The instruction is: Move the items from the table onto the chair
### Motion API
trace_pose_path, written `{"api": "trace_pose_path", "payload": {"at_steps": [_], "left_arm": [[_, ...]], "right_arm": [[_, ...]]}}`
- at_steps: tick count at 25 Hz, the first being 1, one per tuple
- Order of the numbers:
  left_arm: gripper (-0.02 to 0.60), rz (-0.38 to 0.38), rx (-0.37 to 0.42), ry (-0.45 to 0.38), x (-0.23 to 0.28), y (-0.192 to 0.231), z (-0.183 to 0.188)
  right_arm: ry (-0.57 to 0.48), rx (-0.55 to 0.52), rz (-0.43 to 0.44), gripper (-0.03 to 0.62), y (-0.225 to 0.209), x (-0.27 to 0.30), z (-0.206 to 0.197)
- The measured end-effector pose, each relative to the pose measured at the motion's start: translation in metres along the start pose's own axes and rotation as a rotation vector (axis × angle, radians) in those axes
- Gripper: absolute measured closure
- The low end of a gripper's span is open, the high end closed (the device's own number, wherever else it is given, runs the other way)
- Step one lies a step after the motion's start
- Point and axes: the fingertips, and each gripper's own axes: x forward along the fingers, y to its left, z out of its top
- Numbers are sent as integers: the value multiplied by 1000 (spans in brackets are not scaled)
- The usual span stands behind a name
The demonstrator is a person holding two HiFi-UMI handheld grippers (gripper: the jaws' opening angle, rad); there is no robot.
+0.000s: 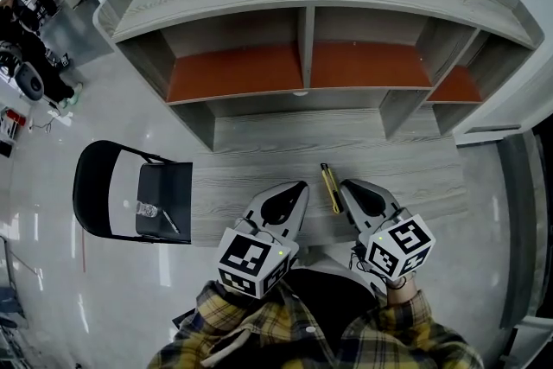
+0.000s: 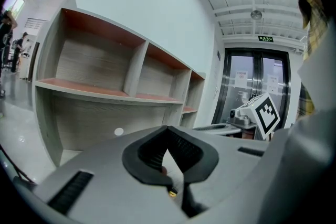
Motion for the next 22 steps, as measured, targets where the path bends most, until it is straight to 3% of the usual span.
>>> {"api": "trace_pose_path", "payload": {"at_steps": [22], "left_arm": [[578,76,-20,-6,-23,4,-14]], "right_arm": [[25,14,-14,571,5,-8,-23]]}}
